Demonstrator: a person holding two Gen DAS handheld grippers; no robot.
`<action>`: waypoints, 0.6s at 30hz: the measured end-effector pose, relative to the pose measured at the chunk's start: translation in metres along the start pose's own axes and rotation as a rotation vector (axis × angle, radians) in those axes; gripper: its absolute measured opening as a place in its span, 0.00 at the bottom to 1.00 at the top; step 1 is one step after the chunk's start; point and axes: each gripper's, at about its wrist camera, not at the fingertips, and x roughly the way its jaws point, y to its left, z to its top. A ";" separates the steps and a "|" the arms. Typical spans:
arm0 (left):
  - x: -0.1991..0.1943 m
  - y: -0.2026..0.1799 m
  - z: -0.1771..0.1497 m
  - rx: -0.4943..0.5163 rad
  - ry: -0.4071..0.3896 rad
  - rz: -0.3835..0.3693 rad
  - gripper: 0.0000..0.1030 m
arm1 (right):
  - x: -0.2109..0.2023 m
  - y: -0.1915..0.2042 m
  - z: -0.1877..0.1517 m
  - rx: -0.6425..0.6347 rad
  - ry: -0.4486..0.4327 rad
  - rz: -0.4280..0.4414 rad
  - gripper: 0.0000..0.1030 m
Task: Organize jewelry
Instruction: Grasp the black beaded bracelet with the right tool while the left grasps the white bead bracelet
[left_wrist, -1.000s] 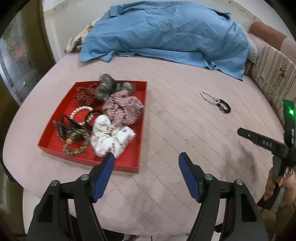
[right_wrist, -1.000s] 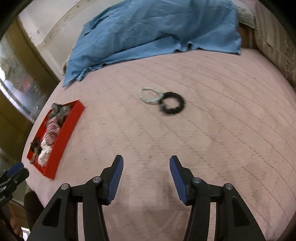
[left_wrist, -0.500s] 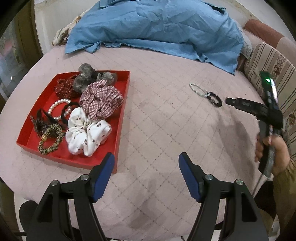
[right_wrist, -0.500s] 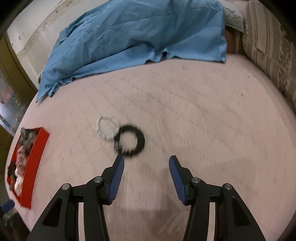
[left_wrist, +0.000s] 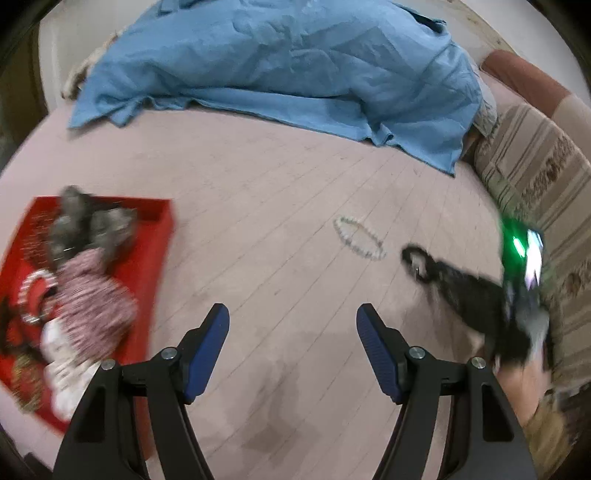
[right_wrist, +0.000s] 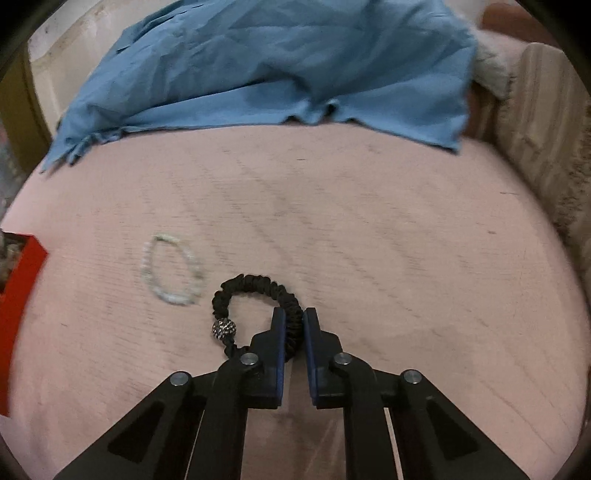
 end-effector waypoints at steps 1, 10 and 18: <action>0.007 -0.002 0.004 -0.009 0.008 -0.006 0.68 | -0.002 -0.007 -0.004 0.019 -0.009 0.004 0.10; 0.099 -0.044 0.051 0.042 0.059 0.020 0.48 | 0.000 -0.045 -0.016 0.172 -0.050 0.177 0.11; 0.137 -0.068 0.062 0.139 0.061 0.108 0.42 | 0.004 -0.046 -0.015 0.178 -0.037 0.218 0.11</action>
